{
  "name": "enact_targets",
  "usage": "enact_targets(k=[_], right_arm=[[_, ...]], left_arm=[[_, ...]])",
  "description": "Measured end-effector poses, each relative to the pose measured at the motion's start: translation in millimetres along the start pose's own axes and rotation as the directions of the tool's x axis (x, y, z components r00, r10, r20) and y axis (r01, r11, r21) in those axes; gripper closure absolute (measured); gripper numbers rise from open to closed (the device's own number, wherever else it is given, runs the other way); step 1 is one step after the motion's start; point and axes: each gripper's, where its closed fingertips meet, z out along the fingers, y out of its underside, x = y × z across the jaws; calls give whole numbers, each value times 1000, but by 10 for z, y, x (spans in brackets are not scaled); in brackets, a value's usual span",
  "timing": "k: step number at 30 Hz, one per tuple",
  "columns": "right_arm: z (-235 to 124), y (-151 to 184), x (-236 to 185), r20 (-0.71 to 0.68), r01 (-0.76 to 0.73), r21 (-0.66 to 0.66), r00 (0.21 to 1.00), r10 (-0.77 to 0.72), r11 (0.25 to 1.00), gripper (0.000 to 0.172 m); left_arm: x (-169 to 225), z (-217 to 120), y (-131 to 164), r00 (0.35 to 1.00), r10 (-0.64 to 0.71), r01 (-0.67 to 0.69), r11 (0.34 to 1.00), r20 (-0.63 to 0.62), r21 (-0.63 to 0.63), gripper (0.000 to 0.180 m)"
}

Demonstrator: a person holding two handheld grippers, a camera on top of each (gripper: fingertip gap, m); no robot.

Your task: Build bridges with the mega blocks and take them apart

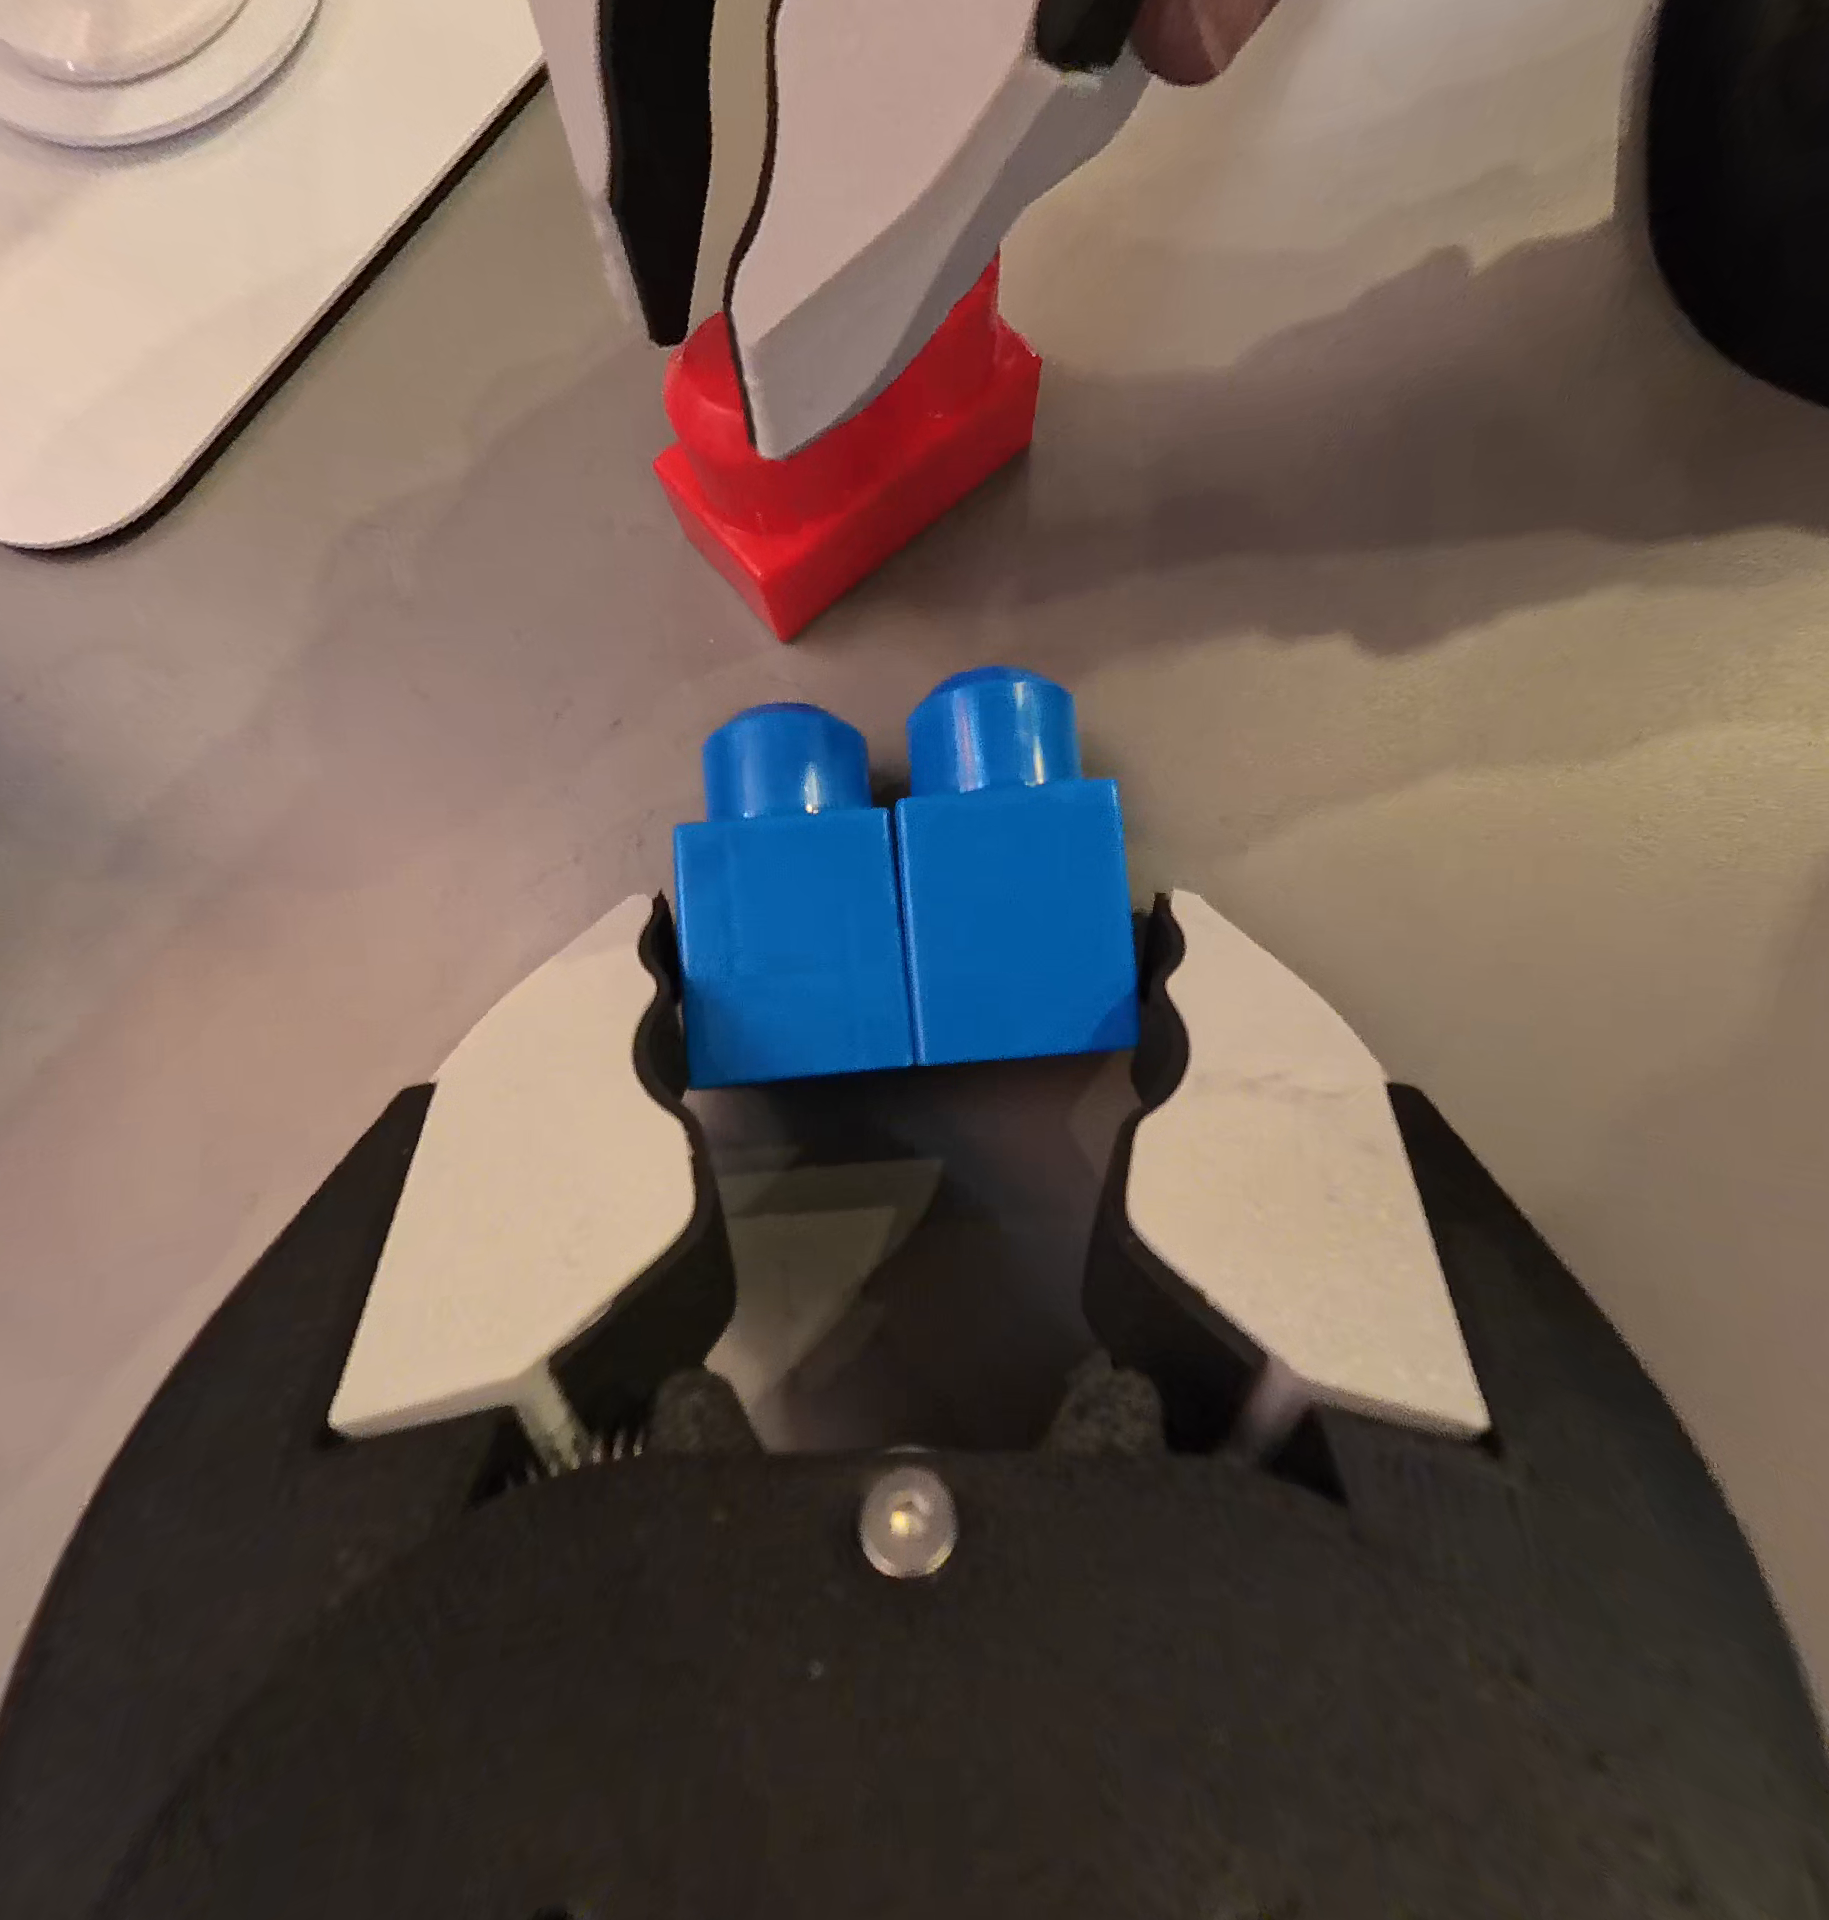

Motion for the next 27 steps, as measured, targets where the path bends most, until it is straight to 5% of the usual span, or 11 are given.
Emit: enact_targets(k=[10, 18, 27], right_arm=[[-20, 1, -1, -4, -4, 7, 1000, 4, 1000, 153], [-58, 24, 11, -9, -12, 16, 1000, 12, 1000, 154], [-68, 29, 25, -14, -16, 29, 1000, 17, 999, 154]], left_arm=[[104, -68, -23, 997, 38, -37, 999, -68, 16, 99], [77, -38, 29, 999, 50, -50, 999, -23, 2, 82], [130, -46, -28, 998, 63, -62, 997, -2, 43, 104]])
